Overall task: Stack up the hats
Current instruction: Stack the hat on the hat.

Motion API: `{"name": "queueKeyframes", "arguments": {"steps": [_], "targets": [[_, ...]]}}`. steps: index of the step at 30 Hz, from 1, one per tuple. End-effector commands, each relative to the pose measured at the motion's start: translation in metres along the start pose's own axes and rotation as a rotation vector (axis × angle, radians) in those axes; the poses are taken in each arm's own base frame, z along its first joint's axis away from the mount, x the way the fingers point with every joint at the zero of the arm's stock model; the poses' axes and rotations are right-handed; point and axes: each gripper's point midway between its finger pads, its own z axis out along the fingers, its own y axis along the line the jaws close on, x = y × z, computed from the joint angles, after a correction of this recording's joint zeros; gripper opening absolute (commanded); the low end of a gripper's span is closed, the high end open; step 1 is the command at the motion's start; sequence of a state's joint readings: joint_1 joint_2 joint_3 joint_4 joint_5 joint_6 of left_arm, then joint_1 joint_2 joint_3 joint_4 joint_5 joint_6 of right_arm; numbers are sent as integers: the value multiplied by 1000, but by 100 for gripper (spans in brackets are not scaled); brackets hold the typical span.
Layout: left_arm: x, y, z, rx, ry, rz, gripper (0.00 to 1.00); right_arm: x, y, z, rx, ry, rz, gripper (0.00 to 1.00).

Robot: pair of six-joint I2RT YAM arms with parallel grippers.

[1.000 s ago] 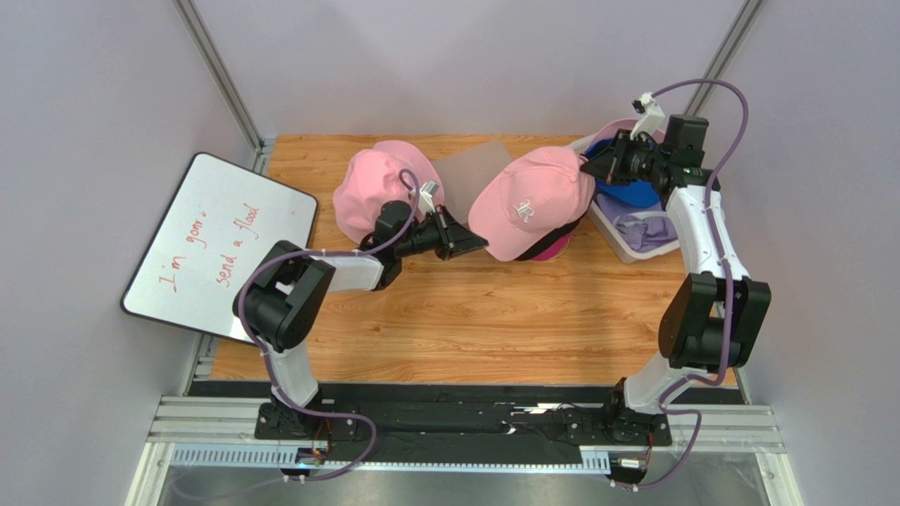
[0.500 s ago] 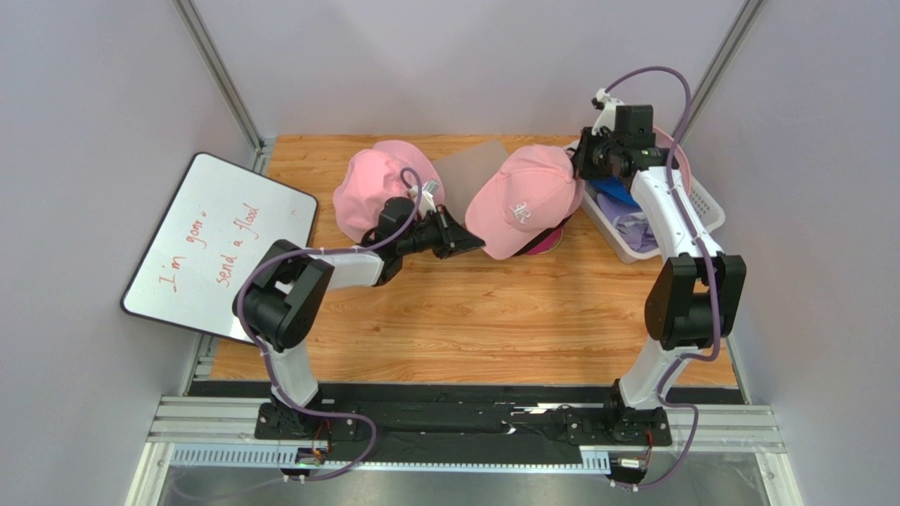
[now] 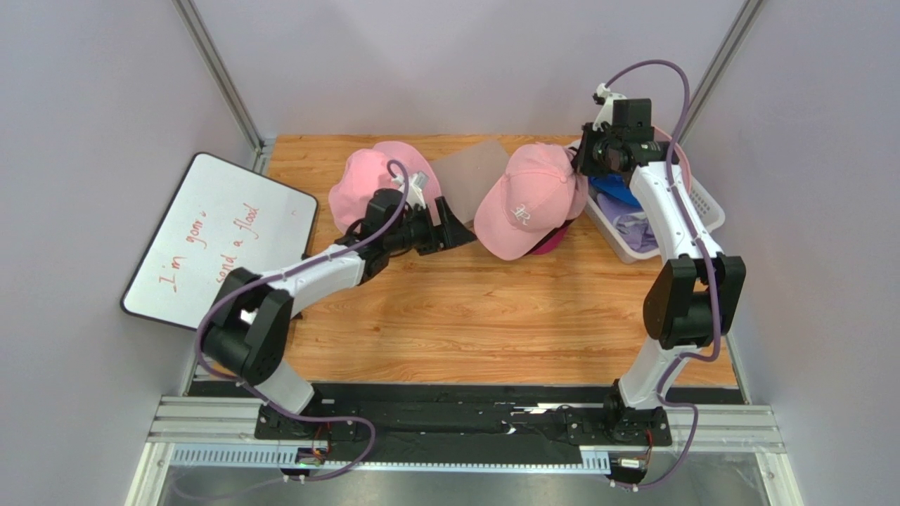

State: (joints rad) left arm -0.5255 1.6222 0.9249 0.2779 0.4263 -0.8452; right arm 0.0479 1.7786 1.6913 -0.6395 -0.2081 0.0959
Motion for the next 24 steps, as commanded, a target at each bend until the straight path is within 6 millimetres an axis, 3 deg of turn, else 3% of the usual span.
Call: {"name": "queueKeyframes", "arguments": {"steps": [1, 2, 3, 5, 6, 8, 9, 11, 12, 14, 15, 20, 24], "targets": [[-30, -37, -26, -52, -78, 222, 87, -18, 2, -11, 49, -30, -19, 0], [-26, -37, -27, -72, -52, 266, 87, -18, 1, -11, 56, -31, -17, 0], [-34, -52, -25, -53, -68, 299, 87, -18, 2, -11, 63, -30, -14, 0], [-28, -60, -19, -59, -40, 344, 87, -16, 4, -12, 66, -26, -3, 0], [-38, -77, -19, -44, -63, 371, 87, -15, 6, -12, 75, -25, -5, 0], [-35, -84, -11, -82, -49, 444, 87, -16, 9, -13, 87, -25, -5, 0], [-52, -104, -11, -88, -100, 481, 88, -13, 12, -12, 96, -12, -10, 0], [-47, -112, 1, -112, -77, 547, 88, -17, 16, -13, 103, -16, -20, 0], [-63, -130, 0, -107, -120, 568, 88, -15, 19, -12, 104, -5, -23, 0], [-60, -134, 11, -122, -102, 627, 88, -17, 19, -11, 111, -5, -18, 0], [-68, -145, 12, -119, -128, 657, 88, -17, 18, -11, 114, -1, -16, 0], [-72, -151, 31, -192, -143, 785, 86, -13, 20, -10, 109, 7, -9, 0], [-87, -163, 40, -233, -196, 851, 85, -10, 20, -9, 112, 13, -7, 0]]}}
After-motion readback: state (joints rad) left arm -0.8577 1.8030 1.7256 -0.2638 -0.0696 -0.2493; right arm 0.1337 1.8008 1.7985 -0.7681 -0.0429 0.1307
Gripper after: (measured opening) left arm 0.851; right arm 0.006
